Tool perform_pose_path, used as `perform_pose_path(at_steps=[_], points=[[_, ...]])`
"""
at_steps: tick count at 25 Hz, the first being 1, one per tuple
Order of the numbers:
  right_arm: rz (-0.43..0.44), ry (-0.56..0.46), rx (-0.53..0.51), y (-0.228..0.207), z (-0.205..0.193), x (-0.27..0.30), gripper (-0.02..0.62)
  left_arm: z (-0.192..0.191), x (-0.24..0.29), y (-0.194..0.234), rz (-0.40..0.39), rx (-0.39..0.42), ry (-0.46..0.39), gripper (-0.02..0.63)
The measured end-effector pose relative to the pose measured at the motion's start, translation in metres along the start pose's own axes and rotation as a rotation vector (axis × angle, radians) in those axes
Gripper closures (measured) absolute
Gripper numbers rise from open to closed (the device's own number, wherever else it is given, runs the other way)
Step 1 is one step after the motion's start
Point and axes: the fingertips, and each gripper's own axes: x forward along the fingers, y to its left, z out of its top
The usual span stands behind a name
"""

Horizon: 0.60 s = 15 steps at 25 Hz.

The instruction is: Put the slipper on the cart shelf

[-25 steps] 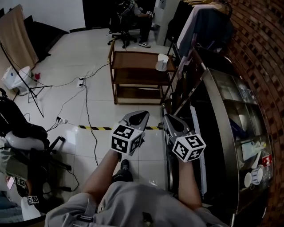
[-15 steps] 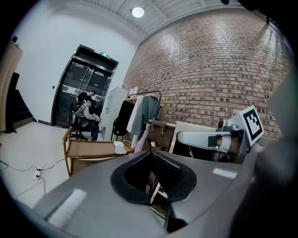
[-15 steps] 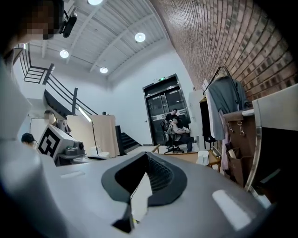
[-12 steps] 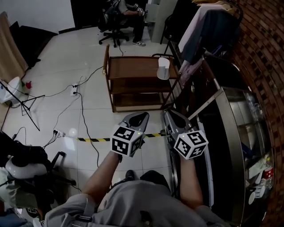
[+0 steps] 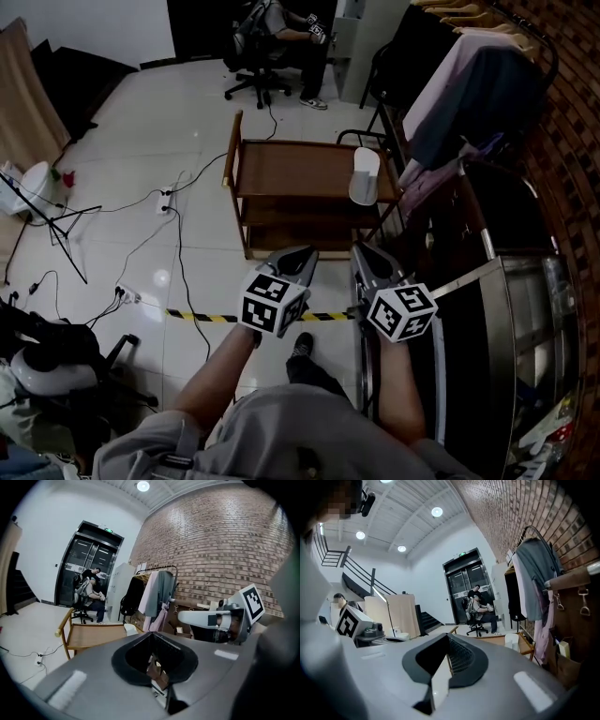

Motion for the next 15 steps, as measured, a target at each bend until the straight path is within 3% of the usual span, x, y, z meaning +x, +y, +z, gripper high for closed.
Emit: perform_pose_path(at_steps=[8, 15], points=[[0.027, 0.000, 0.010, -0.085, 0.027, 0.071, 0.595, 0.042, 0.106, 0.045, 0.022, -0.006, 0.001, 0.598], [-0.049, -0.005, 0.028, -0.153, 0.038, 0.101, 0.595, 0.067, 0.173, 0.062, -0.010, 0.038, 0.033, 0.598]])
